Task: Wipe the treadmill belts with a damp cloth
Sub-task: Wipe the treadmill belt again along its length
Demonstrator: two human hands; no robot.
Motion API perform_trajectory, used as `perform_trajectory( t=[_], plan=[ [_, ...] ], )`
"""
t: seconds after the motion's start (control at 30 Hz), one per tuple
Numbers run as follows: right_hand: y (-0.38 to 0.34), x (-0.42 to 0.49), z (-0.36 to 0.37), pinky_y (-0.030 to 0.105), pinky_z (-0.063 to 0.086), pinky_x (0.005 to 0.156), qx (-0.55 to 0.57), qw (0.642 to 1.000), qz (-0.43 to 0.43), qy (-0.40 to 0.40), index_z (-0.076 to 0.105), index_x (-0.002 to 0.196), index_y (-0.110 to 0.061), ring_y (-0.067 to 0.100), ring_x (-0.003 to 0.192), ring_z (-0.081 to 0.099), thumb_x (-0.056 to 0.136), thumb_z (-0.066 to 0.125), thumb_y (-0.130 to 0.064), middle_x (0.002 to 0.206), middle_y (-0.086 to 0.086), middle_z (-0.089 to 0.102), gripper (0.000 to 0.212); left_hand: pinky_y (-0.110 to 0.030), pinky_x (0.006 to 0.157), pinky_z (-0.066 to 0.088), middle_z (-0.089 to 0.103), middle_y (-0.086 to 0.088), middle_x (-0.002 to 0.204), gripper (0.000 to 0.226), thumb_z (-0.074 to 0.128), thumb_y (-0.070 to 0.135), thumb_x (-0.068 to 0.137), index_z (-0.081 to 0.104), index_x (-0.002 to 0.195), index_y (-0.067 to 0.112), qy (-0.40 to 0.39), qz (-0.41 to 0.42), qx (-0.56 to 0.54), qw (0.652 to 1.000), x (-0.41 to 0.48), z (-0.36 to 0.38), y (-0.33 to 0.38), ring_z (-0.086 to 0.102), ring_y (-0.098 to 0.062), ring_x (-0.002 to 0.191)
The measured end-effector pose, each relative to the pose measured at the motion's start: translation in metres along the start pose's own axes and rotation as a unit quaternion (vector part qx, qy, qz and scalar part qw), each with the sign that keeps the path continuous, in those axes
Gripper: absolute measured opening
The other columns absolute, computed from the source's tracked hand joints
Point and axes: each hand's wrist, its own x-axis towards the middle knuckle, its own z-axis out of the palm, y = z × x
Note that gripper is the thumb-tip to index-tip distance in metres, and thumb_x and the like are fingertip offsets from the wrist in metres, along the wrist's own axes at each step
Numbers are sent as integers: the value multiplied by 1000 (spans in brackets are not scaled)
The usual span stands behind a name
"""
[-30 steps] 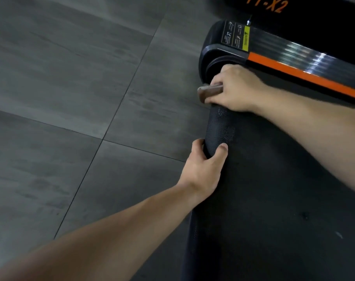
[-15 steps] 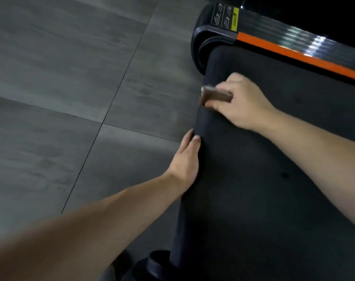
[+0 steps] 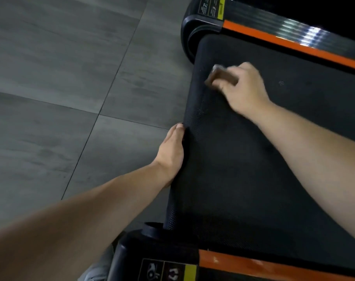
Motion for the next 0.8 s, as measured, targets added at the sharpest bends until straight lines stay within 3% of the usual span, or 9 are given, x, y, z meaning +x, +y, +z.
perform_trajectory(
  t=[0.07,0.13,0.27,0.3,0.43,0.57,0.67,0.73,0.8],
  plan=[
    [0,2,3,46,48,87,-17,998,58,25,72,102,-16,32,96,58,89,65,-52,99,9,55,40,-29,112,36,61,15,129,50,43,59,102,60,140,31,2,22,26,999,-1,1,6,54,-8,126],
    [-17,-32,4,44,48,81,-11,1000,19,9,71,98,-16,31,93,57,87,65,-53,95,8,55,39,-24,103,32,55,13,128,43,37,48,110,53,146,29,8,36,44,998,2,3,7,49,-8,122],
    [-24,-80,-6,41,45,75,44,993,-84,-71,73,98,-14,25,86,55,87,68,-49,90,3,54,37,-31,100,38,61,12,111,32,38,49,109,53,132,34,19,36,83,996,5,5,6,55,-15,116],
    [-16,-65,-6,43,46,76,24,996,-73,-44,73,98,-15,27,86,56,86,66,-51,90,4,54,39,-32,100,41,61,14,110,30,38,50,109,53,129,35,20,35,84,996,5,5,6,56,-15,115],
    [3,-23,-1,43,49,82,-13,993,110,46,72,97,-18,31,92,60,90,63,-54,93,1,51,38,-35,102,46,62,9,120,38,36,49,109,54,138,33,14,44,79,996,1,4,5,59,-12,113],
    [-38,-95,-3,43,44,71,49,999,-9,-19,64,81,-17,28,81,55,86,64,-53,84,-1,48,37,-23,81,45,62,13,112,31,40,46,109,56,132,32,15,51,66,996,4,2,4,57,-1,101],
    [-28,-105,-12,42,44,72,54,996,-54,-39,71,86,-13,25,81,54,85,66,-53,84,0,52,40,-29,94,48,64,6,119,35,41,46,109,56,136,29,6,49,58,997,2,3,4,60,-10,110],
    [-12,-80,-12,43,46,74,20,1000,-6,3,70,86,-14,28,85,55,86,66,-53,84,0,52,39,-32,101,49,63,6,124,39,40,48,109,54,141,30,-2,48,56,997,1,2,2,60,-13,115],
    [-9,-67,-12,43,47,79,18,998,60,16,68,86,-15,27,89,56,87,67,-51,87,0,51,36,-25,90,49,63,11,120,40,40,48,109,53,142,32,-7,56,57,997,-2,0,1,60,-6,110]
  ],
)
